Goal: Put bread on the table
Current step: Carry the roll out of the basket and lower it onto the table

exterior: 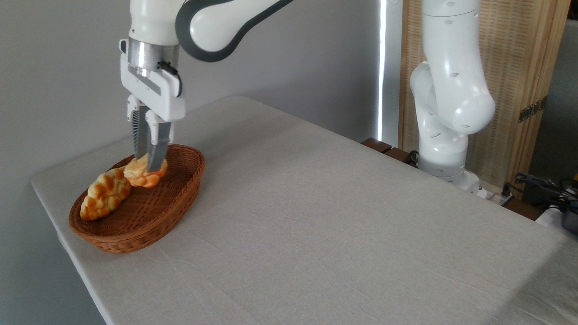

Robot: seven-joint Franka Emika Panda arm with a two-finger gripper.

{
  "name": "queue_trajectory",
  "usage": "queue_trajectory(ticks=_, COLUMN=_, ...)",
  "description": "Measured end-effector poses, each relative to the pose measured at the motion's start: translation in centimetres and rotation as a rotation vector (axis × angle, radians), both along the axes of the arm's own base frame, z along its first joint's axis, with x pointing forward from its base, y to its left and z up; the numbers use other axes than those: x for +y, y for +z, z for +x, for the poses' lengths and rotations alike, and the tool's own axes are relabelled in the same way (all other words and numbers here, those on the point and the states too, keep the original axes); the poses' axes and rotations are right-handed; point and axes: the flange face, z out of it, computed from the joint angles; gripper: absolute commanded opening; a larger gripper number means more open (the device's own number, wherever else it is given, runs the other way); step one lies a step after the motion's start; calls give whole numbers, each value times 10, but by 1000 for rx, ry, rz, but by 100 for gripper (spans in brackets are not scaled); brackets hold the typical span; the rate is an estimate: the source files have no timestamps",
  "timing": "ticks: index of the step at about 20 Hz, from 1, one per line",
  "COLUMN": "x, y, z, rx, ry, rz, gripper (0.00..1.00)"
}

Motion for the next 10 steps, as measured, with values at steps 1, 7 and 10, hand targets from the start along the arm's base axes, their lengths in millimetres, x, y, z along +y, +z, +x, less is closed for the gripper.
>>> queue_trajectory(ticks=1, x=12, y=1, z=-2, rx=12, ry=16, rz=5, gripper=54)
queue_trajectory(ticks=7, x=108, y=-10, z=-31, rx=199, ry=79, rz=95, gripper=54)
queue_trajectory(ticks=10, x=160, y=-12, z=-37, rx=297, ry=89, rz=122, gripper=56)
